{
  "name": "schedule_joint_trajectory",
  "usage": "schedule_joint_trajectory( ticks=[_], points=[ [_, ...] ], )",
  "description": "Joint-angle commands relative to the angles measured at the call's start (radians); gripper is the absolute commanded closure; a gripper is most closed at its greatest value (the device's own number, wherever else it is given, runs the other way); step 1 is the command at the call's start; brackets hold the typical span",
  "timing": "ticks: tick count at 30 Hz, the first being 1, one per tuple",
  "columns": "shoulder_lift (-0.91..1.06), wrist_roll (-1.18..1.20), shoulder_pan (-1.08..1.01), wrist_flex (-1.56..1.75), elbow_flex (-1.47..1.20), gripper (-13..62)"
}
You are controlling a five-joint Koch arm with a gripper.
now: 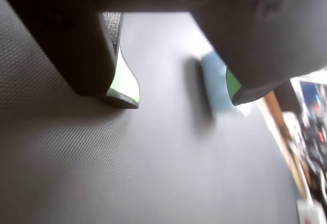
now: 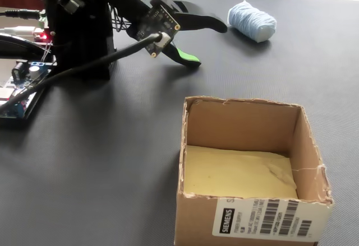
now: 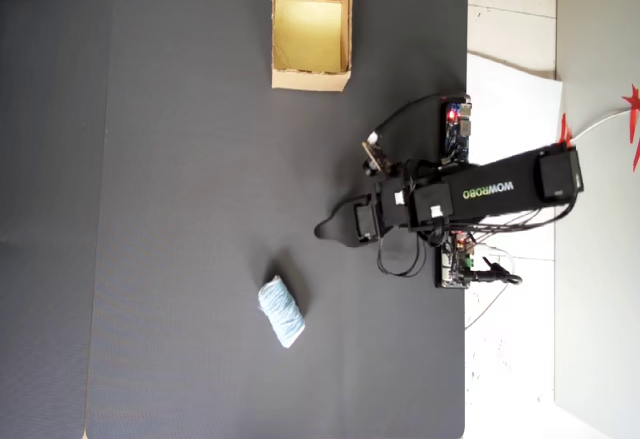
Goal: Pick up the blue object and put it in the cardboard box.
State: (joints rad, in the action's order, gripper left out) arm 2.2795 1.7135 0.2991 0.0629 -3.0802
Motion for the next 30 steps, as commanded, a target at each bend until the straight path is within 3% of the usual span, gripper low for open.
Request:
schedule_joint_trajectory(
  ticks=[1,16,30],
  points=[
    [0.089,0.006,0.058,-0.014,-0.038,15.5],
    [0.087,0.017,0.299,0.009,-0.005,16.4],
    [-0.023,0.018,0.308,-0.178,0.357,16.4]
  ],
)
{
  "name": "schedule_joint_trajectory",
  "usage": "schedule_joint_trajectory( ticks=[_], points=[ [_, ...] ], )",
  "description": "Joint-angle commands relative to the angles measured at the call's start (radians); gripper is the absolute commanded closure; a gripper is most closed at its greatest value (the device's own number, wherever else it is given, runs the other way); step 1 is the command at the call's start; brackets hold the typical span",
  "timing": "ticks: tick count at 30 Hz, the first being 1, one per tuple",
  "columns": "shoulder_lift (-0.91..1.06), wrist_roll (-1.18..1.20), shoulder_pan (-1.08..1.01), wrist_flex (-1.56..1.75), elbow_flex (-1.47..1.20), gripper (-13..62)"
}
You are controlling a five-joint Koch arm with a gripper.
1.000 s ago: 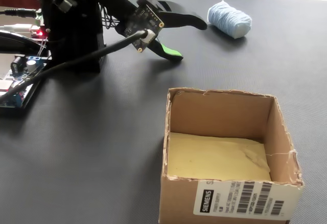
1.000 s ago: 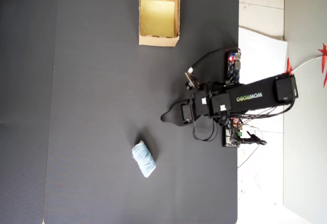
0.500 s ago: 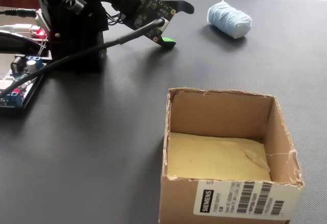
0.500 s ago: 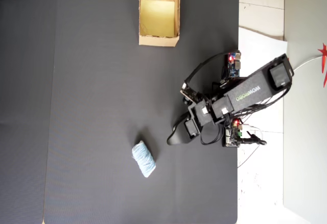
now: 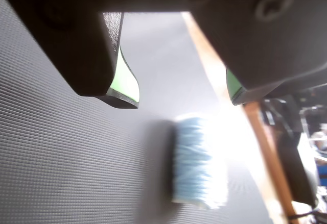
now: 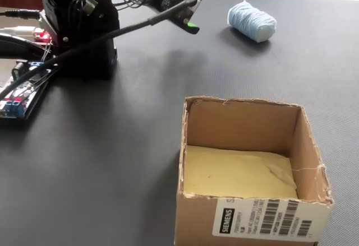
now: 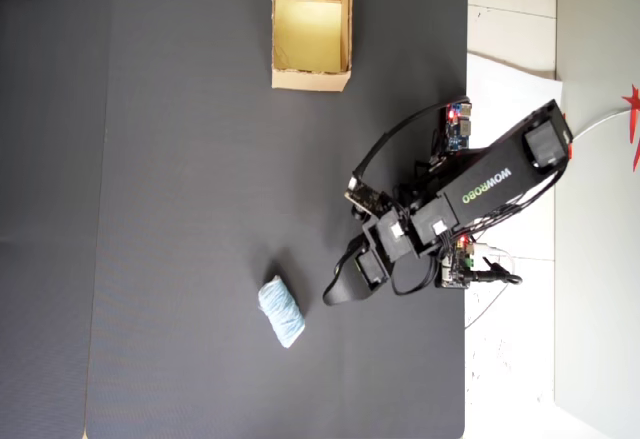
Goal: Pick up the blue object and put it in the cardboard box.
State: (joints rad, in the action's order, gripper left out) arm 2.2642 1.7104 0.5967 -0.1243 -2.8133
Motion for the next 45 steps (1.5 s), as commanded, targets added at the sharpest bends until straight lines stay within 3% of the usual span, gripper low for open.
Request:
schedule_joint_trajectory(
  ticks=[1,20,39,45],
  points=[
    [-0.029,0.021,0.009,-0.018,0.126,16.4],
    [-0.523,0.018,-0.038,-0.261,0.641,16.4],
    [-0.845,0.015,-0.069,-0.275,0.790,16.7],
    [-0.859,0.015,-0.067,-0.318,0.811,27.6]
  ],
)
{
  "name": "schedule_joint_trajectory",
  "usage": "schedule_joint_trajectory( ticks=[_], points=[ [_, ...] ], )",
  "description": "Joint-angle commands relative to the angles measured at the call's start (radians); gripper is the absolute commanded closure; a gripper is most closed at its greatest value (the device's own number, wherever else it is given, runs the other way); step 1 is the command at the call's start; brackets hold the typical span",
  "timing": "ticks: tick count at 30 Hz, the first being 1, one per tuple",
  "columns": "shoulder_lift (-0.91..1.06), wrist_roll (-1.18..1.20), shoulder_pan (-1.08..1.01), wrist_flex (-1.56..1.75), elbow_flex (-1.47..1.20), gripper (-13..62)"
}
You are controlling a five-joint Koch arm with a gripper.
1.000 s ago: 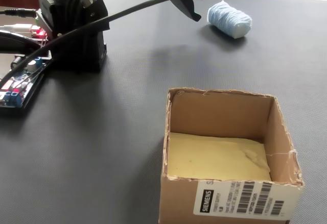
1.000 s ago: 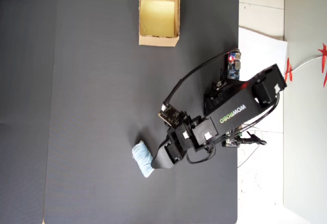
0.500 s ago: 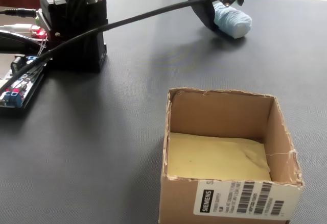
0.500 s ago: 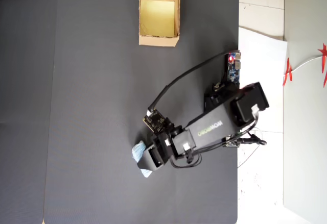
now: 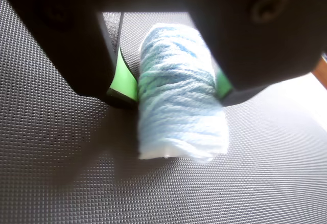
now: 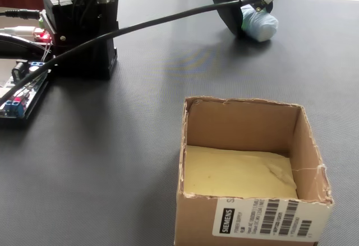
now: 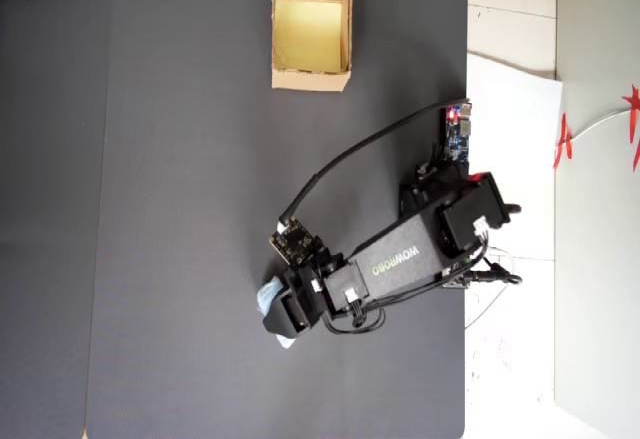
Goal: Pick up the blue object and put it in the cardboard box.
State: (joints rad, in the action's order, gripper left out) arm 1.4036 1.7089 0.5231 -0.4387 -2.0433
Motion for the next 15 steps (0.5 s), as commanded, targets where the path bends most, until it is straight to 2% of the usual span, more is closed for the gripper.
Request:
schedule_joint_trajectory(
  ticks=[1,5,9,15],
  points=[
    [0.000,0.017,0.006,-0.009,0.041,29.6],
    [0.000,0.011,0.006,-0.014,0.041,39.6],
    [0.009,-0.026,0.008,0.014,0.048,43.6],
    [0.067,-0.031,-0.003,0.147,0.023,43.6]
  ],
)
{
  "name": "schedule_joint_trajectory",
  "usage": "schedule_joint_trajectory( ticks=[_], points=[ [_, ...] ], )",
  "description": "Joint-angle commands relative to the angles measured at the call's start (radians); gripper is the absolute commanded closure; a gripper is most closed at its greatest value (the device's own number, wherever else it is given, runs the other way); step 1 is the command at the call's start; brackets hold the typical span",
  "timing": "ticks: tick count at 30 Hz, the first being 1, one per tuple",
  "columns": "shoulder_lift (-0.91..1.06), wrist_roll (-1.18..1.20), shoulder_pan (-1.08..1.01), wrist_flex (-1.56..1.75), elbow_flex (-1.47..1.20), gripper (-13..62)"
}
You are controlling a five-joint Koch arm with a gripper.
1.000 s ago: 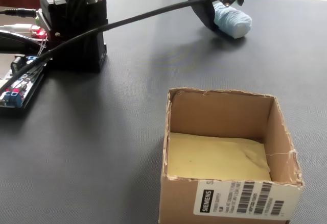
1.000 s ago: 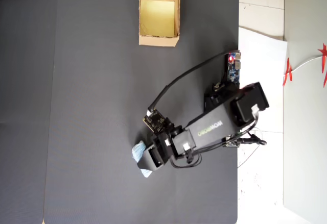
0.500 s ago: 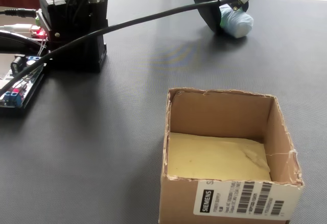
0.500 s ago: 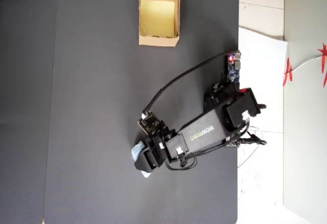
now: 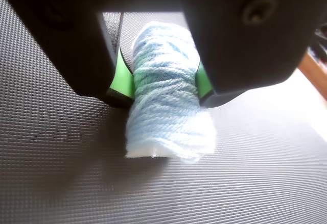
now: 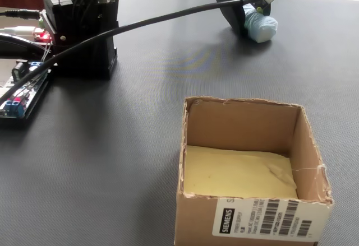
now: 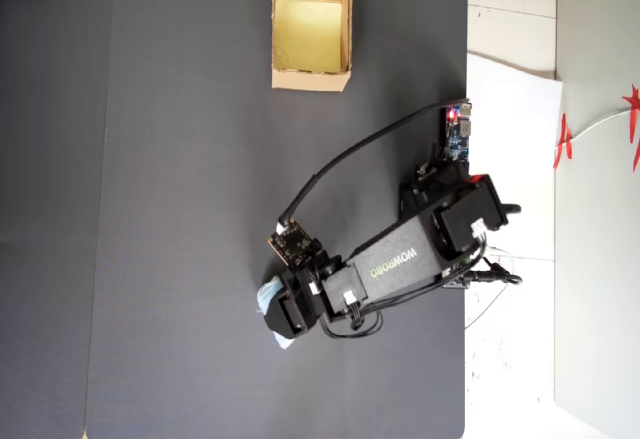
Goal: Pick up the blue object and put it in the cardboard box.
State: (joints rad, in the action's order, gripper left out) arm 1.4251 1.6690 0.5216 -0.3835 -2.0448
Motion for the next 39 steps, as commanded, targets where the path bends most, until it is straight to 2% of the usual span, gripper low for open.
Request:
schedule_joint_trajectory(
  ticks=[1,6,7,19,39],
  points=[
    [0.057,0.009,-0.005,0.104,0.018,43.6],
    [0.150,-0.018,-0.043,0.265,-0.066,43.6],
    [0.245,-0.038,-0.089,0.353,-0.147,43.6],
    [0.529,-0.074,-0.298,0.512,-0.368,43.6],
    [0.696,-0.100,-0.842,0.565,-0.422,43.6]
  ],
)
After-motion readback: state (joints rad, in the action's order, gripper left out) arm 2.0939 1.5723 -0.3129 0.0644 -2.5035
